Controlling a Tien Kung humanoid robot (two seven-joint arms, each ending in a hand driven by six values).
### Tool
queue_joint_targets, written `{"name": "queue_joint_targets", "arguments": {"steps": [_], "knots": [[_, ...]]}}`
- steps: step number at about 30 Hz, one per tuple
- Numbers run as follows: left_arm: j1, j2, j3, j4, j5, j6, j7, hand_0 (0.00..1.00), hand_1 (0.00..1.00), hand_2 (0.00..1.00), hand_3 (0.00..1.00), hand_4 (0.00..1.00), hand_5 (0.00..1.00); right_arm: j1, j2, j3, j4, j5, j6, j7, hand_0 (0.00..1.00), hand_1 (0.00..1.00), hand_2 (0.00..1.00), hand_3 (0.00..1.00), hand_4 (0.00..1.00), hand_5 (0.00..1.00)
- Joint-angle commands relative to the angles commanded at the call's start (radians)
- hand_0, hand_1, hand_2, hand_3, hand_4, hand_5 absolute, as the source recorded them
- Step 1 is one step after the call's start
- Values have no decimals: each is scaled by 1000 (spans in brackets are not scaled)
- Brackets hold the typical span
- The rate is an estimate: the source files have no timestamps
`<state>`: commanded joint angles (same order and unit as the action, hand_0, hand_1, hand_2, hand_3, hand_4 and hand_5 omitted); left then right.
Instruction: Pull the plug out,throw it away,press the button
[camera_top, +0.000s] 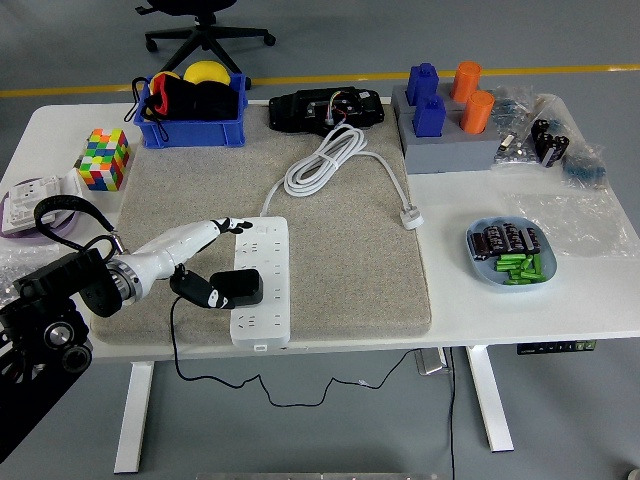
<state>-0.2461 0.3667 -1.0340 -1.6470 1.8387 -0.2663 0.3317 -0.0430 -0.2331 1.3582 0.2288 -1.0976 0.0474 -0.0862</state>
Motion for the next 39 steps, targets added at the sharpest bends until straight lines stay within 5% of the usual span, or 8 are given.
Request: {"name": "queue_joint_targets", "arguments": {"steps": [17, 18, 29, 30, 39], "knots": [[-19, -30, 60, 60, 58, 46, -15, 827, 749, 646, 746, 965, 2, 3, 0, -3, 0, 2, 0, -1, 733, 678, 660, 636, 745, 598], [-19, -32, 62, 65, 61, 47, -15, 716, 689, 613, 716, 920, 2, 3, 1, -3, 1, 2, 0, -1, 733, 678, 660, 635, 745, 598], [-25, -38, 58, 89, 96, 68, -7, 706, 611, 578, 662, 890, 2, 2, 0, -3, -1, 1, -1, -1, 733, 678, 661, 635, 745, 599], [-25, -38, 58, 90, 97, 70, -8, 576, 487, 488, 588, 781, 2, 2, 0, -2, -1, 1, -1, -1, 733, 678, 661, 635, 745, 599], [-24, -41, 61, 106, 92, 98, -29, 554, 445, 426, 551, 764, 2, 2, 0, -2, 0, 0, 0, -1, 733, 678, 661, 635, 745, 600]]}}
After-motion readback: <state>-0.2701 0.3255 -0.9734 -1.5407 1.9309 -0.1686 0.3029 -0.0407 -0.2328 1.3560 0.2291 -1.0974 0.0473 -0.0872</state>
